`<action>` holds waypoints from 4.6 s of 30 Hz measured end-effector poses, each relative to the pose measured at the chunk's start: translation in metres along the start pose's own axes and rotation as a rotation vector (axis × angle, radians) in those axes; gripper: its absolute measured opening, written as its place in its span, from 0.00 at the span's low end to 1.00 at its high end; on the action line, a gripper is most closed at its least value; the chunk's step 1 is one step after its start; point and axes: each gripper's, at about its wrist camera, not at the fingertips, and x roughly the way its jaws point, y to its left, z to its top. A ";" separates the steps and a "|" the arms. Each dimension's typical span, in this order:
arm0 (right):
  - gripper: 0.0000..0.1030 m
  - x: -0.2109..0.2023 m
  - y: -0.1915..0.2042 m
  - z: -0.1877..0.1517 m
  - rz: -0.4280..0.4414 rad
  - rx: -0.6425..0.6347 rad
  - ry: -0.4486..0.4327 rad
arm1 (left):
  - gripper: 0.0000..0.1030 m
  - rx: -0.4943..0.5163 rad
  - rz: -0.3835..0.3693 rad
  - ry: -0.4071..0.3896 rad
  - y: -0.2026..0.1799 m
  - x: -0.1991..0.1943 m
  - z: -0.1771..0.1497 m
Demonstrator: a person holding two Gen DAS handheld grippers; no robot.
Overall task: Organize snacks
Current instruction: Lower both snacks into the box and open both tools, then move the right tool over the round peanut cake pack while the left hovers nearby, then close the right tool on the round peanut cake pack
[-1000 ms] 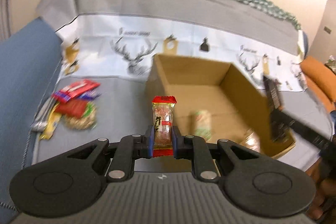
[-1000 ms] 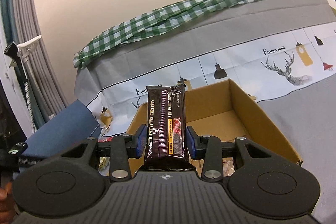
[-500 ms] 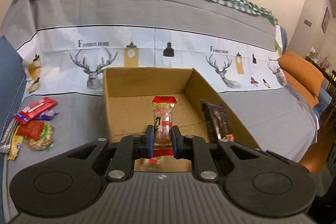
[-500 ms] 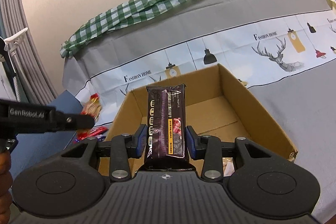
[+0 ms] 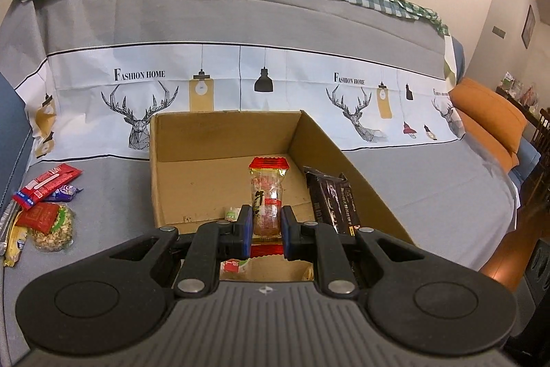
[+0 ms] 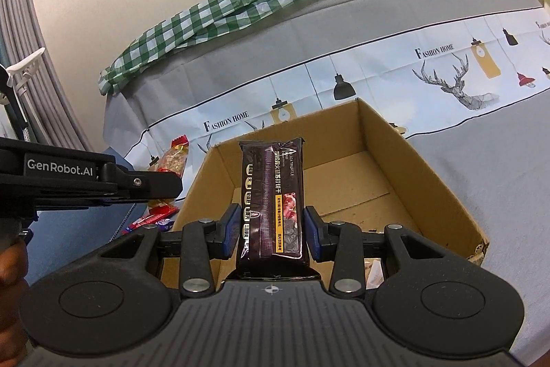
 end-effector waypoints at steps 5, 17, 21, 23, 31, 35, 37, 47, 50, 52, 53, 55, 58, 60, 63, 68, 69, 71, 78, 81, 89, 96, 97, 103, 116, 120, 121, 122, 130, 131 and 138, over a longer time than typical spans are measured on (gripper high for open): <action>0.39 0.000 0.000 0.000 0.004 0.004 0.000 | 0.18 -0.003 -0.006 0.001 -0.001 0.000 0.001; 0.73 0.000 -0.007 0.001 -0.015 0.065 0.010 | 0.48 -0.074 0.030 -0.023 0.014 -0.002 -0.014; 0.73 0.001 -0.006 0.001 -0.019 0.058 0.013 | 0.36 -0.055 0.059 -0.043 0.025 -0.009 -0.028; 0.73 0.001 -0.005 0.000 -0.019 0.051 0.012 | 0.30 -0.034 0.080 -0.047 0.034 -0.013 -0.036; 0.73 0.001 -0.001 0.000 -0.034 0.032 0.016 | 0.25 -0.016 0.209 -0.060 0.114 -0.030 -0.073; 0.73 0.003 0.002 -0.001 -0.046 0.012 0.029 | 0.25 0.042 0.306 -0.058 0.162 -0.026 -0.092; 0.73 0.005 0.006 -0.001 -0.058 -0.004 0.038 | 0.25 0.079 0.360 -0.051 0.183 -0.023 -0.108; 0.72 0.013 0.033 -0.006 -0.139 -0.143 0.042 | 0.25 -0.088 0.315 -0.075 0.227 -0.033 -0.124; 0.72 0.010 0.043 -0.008 -0.154 -0.195 0.021 | 0.26 -0.121 0.322 -0.102 0.230 -0.038 -0.126; 0.72 0.012 0.053 -0.008 -0.162 -0.235 0.023 | 0.27 -0.127 0.337 -0.116 0.228 -0.040 -0.126; 0.72 0.013 0.057 -0.007 -0.158 -0.241 0.029 | 0.28 -0.123 0.342 -0.119 0.226 -0.040 -0.126; 0.72 0.019 0.069 -0.004 -0.124 -0.228 0.051 | 0.34 -0.104 0.358 -0.125 0.222 -0.040 -0.125; 0.72 0.033 0.101 -0.001 -0.051 -0.236 0.078 | 0.38 -0.067 0.376 -0.129 0.216 -0.040 -0.126; 0.72 0.047 0.128 0.003 0.018 -0.249 0.097 | 0.41 -0.054 0.375 -0.135 0.215 -0.040 -0.127; 0.77 0.078 0.167 0.008 0.097 -0.301 0.133 | 0.48 -0.072 0.382 -0.148 0.220 -0.042 -0.130; 0.88 0.153 0.218 0.009 0.157 -0.376 0.261 | 0.53 -0.087 0.399 -0.169 0.224 -0.046 -0.132; 0.89 0.169 0.224 0.006 0.162 -0.392 0.293 | 0.54 -0.089 0.395 -0.168 0.226 -0.046 -0.132; 0.90 0.204 0.238 -0.003 0.151 -0.427 0.349 | 0.54 -0.104 0.393 -0.169 0.228 -0.047 -0.131; 0.97 0.295 0.257 -0.046 0.102 -0.481 0.488 | 0.54 -0.139 0.374 -0.174 0.236 -0.048 -0.133; 0.97 0.318 0.260 -0.061 0.078 -0.525 0.539 | 0.54 -0.143 0.367 -0.171 0.237 -0.047 -0.133; 0.97 0.338 0.273 -0.069 0.123 -0.505 0.545 | 0.54 -0.146 0.359 -0.169 0.239 -0.046 -0.133; 0.74 0.327 0.282 -0.073 0.215 -0.555 0.584 | 0.54 -0.144 0.359 -0.161 0.239 -0.045 -0.130; 0.69 0.324 0.281 -0.072 0.234 -0.544 0.594 | 0.54 -0.144 0.359 -0.159 0.239 -0.045 -0.130; 0.23 0.300 0.266 -0.063 0.247 -0.532 0.609 | 0.54 -0.145 0.369 -0.151 0.238 -0.044 -0.128; 0.79 0.256 0.253 -0.054 0.214 -0.500 0.616 | 0.54 -0.150 0.368 -0.159 0.239 -0.049 -0.130; 0.83 0.279 0.268 -0.062 0.222 -0.508 0.686 | 0.54 -0.145 0.364 -0.157 0.240 -0.048 -0.130; 0.87 0.284 0.273 -0.066 0.226 -0.517 0.701 | 0.54 -0.144 0.362 -0.156 0.240 -0.048 -0.130; 0.87 0.289 0.279 -0.070 0.221 -0.535 0.713 | 0.54 -0.143 0.360 -0.155 0.240 -0.048 -0.131; 0.77 0.283 0.260 -0.076 0.211 -0.499 0.785 | 0.57 -0.128 0.352 -0.143 0.239 -0.046 -0.132; 0.77 0.278 0.254 -0.071 0.204 -0.468 0.774 | 0.56 -0.133 0.354 -0.146 0.239 -0.046 -0.132; 0.77 0.235 0.218 -0.035 0.209 -0.294 0.713 | 0.47 -0.144 0.371 -0.126 0.240 -0.045 -0.130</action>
